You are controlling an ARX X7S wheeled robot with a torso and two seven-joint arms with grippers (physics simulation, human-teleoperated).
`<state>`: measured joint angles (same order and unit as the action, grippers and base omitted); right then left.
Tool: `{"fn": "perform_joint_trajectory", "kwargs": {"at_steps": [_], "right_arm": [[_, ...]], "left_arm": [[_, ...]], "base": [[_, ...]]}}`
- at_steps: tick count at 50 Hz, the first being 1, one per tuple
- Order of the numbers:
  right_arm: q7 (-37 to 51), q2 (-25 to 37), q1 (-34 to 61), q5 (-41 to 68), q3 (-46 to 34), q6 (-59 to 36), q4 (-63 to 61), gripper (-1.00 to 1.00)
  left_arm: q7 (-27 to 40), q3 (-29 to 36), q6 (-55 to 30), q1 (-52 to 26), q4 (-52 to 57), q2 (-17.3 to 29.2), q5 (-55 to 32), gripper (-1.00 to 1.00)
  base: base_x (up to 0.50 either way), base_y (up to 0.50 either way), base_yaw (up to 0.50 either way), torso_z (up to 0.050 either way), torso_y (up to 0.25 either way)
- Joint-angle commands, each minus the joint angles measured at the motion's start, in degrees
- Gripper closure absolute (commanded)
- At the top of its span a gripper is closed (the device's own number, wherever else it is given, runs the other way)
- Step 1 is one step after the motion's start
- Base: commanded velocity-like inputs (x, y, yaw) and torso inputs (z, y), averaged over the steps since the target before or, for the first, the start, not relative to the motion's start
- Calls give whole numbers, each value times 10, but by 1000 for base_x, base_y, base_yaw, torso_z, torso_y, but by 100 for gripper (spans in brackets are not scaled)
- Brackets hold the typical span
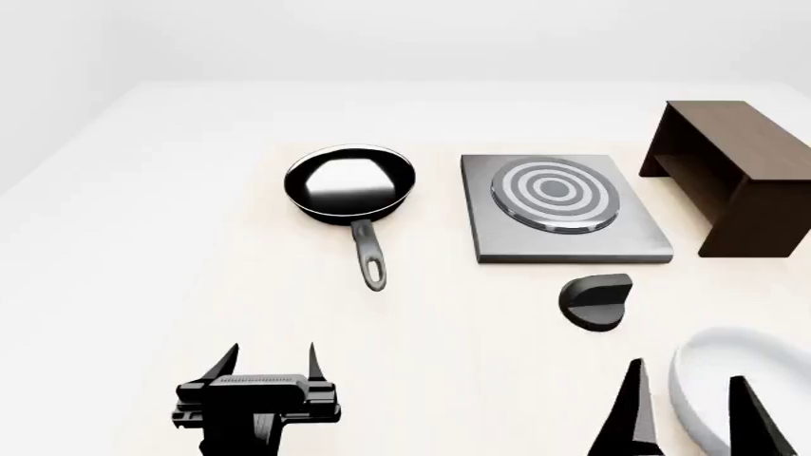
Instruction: Turn on the stove.
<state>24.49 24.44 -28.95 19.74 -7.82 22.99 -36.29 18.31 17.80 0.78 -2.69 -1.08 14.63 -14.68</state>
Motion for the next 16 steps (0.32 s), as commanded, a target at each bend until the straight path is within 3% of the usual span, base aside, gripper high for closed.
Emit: {"fn": "perform_joint_trajectory", "kwargs": {"at_steps": [1, 10, 15, 16], "right_arm": [[-32, 12, -146, -51, 28, 165, -54, -100], [-24, 20, -66, -38, -6, 50, -40, -100], [-19, 17, -46, -37, -9, 34, -30, -100], [-12, 22, -21, -18, -16, -10, -26, -100]], "left_arm": [[-4, -2, 1, 0, 0, -2, 1, -100], [-4, 1, 0, -2, -2, 0, 1, -100], [-3, 2, 0, -3, -2, 1, 0, -100], [-2, 2, 0, -3, -2, 1, 0, -100]], "base": [[0, 0, 0, 0, 0], [0, 0, 0, 0, 0], [0, 0, 0, 0, 0], [0, 0, 0, 0, 0]]}}
